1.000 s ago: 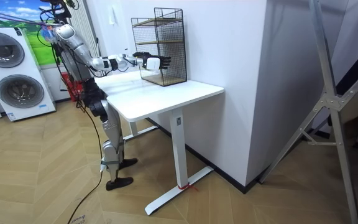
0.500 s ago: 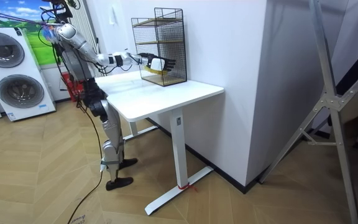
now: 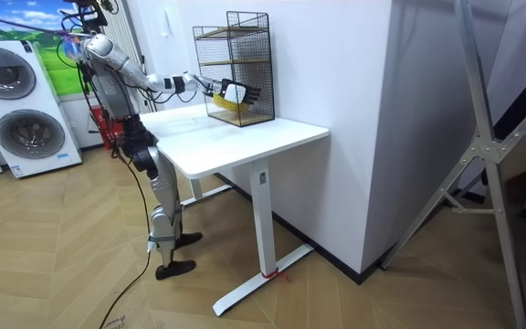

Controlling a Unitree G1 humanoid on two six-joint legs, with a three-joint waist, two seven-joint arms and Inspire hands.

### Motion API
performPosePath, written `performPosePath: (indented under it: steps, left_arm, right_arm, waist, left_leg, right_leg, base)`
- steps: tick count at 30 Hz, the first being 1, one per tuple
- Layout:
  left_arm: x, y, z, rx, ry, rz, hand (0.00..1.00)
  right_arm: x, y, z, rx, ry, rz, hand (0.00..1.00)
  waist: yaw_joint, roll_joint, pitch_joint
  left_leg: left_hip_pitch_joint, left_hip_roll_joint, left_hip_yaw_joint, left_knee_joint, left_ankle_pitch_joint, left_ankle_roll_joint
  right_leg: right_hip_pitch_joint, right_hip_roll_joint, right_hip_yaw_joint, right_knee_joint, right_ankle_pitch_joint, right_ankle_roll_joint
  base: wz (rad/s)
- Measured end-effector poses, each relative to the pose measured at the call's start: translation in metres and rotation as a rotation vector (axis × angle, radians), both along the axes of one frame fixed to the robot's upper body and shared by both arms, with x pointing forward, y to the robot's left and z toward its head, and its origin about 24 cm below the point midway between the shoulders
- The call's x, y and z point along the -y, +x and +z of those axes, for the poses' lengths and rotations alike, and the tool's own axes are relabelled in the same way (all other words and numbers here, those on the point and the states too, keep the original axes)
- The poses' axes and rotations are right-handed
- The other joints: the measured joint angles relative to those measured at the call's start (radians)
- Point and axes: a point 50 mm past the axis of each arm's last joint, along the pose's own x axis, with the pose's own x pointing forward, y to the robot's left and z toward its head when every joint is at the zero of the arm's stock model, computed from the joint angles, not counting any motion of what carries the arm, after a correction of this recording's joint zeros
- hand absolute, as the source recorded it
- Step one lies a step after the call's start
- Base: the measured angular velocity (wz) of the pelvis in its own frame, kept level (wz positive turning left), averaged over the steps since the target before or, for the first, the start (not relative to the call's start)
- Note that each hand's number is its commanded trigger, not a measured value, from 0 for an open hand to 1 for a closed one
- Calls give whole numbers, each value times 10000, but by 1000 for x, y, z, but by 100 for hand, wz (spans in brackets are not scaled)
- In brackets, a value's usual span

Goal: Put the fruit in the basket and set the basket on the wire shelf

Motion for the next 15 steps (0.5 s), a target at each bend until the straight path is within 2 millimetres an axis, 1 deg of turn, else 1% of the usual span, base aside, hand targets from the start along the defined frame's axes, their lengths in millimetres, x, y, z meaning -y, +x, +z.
performPosePath:
  steps: [3, 6, 10, 12, 15]
  left_arm:
    - [0, -1, -2, -221, 4, -80, 0]
    - [1, -1, -3, -310, -26, -120, 0]
    - [1, -3, -9, -661, 32, -189, 0]
    - [0, -3, -11, -793, 72, -190, 0]
    - [0, -4, -16, -1020, 302, -244, 0]
  right_arm:
    - [1, -1, -5, -364, 8, 63, 0]
    - [0, -1, -5, -368, 45, 70, 0]
    - [-1, -2, -5, -380, 4, 133, 0]
    - [-1, -2, -5, -403, 10, 148, 0]
    - [0, -3, -10, -612, 67, 207, 0]
  waist:
    - [-3, 54, -33]
    - [-23, 89, -53]
    - [-24, 216, -134]
    - [-26, 248, -154]
    - [-31, 249, -154]
  left_leg:
    - [-96, -2, -6, 2, 9, 11]
    - [-112, -8, -32, -1, 24, 21]
    - [-70, -8, -52, -3, 25, 21]
    - [-38, -8, -55, -14, 25, 21]
    - [38, -7, -66, -21, 27, 18]
  right_leg:
    - [-60, -7, -41, 5, 0, 0]
    - [-12, -6, -96, 5, 4, -4]
    - [6, -12, -126, -8, 3, -3]
    - [22, -16, -124, -22, -3, 1]
    - [137, -17, -134, -17, -3, 0]
  base:
    - [3]
    - [5]
    - [0]
    - [0]
    - [0]
